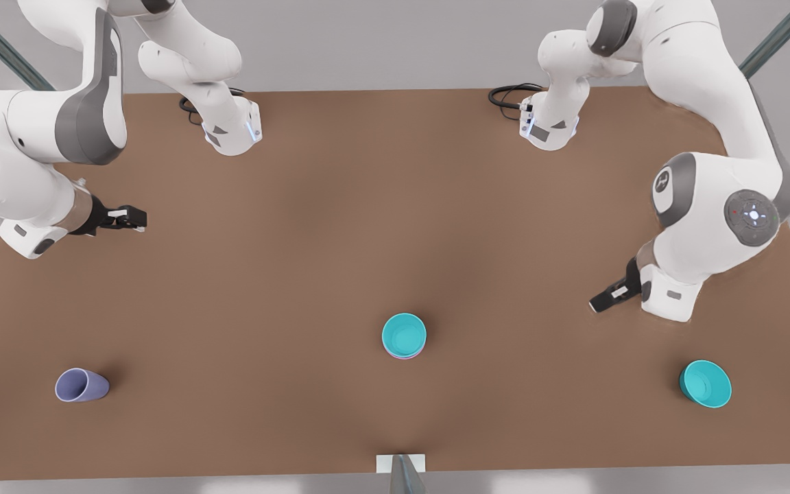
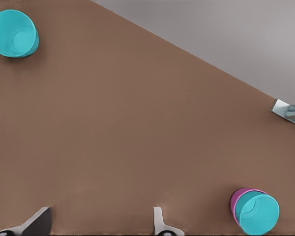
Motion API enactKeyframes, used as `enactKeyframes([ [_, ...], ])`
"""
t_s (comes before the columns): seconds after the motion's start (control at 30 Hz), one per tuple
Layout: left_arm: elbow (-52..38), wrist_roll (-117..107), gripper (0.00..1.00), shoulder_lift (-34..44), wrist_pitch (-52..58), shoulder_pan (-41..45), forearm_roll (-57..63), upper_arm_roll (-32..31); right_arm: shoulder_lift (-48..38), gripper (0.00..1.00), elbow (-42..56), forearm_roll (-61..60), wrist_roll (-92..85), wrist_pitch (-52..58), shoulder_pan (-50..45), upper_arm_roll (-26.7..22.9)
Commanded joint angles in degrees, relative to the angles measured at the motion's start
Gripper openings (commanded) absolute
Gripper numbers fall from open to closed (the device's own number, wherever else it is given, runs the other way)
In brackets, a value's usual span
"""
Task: Stack the blue bowl on the pink bowl
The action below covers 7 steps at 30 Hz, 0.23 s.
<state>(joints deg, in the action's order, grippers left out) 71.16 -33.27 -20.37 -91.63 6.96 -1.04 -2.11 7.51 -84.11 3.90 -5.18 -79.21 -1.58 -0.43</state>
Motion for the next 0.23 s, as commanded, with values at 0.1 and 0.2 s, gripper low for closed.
enactKeyframes([
  [0.1,1.7,26.33,1.0,5.17,20.35,0.6,4.91,0.0,-1.09,1.0,-0.7,-2.05,-0.53,-1.04,0.35,-0.98],
  [0.2,1.79,26.33,1.0,5.08,20.35,0.6,3.94,0.0,-1.09,1.0,-0.7,-2.05,-0.53,-1.04,0.35,-0.98],
])
